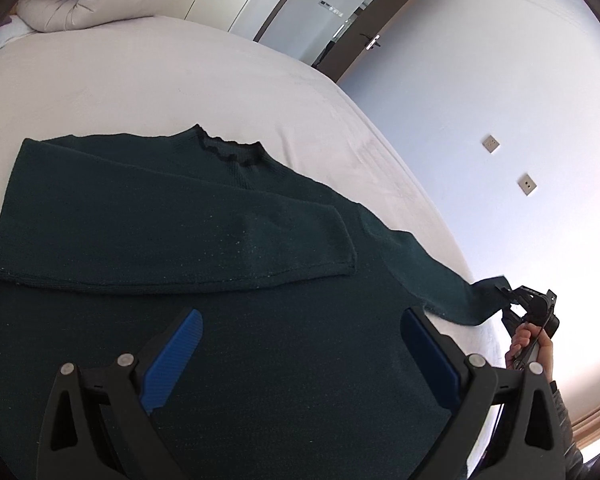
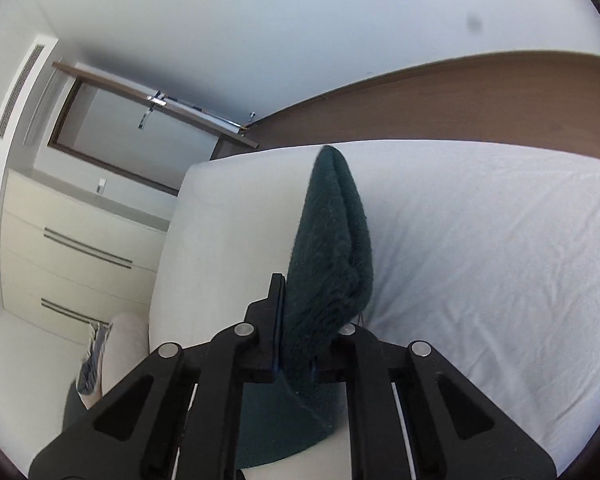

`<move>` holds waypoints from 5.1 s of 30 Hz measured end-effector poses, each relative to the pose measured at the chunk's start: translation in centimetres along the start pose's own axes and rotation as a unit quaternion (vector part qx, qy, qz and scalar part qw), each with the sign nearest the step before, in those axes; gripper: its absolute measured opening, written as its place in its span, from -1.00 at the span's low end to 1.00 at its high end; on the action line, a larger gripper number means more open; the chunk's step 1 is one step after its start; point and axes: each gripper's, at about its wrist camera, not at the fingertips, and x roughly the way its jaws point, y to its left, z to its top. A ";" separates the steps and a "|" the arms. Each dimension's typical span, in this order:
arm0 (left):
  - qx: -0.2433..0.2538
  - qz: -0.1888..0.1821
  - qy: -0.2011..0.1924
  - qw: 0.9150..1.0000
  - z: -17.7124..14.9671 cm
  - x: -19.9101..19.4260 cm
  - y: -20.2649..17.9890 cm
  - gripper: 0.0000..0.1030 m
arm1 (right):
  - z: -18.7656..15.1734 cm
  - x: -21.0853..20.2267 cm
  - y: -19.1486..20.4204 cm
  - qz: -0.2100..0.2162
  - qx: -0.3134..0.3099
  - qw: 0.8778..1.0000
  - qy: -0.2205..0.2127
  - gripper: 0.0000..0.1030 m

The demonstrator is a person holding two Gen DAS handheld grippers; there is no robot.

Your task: Fold small clothes

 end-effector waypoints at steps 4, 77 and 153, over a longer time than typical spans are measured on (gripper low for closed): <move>-0.042 -0.045 -0.002 0.998 0.8 -0.3 0.6 0.97 | -6.6 1.4 10.4 0.028 -0.164 0.985 0.050 -0.83; -0.173 -0.006 0.031 0.984 6.1 1.4 15.3 -0.86 | -27.1 10.9 13.2 0.102 -0.181 0.944 0.256 0.26; 0.060 0.105 0.018 0.993 0.1 -4.6 8.6 0.29 | -20.1 9.4 10.9 0.090 -0.115 0.965 0.220 0.31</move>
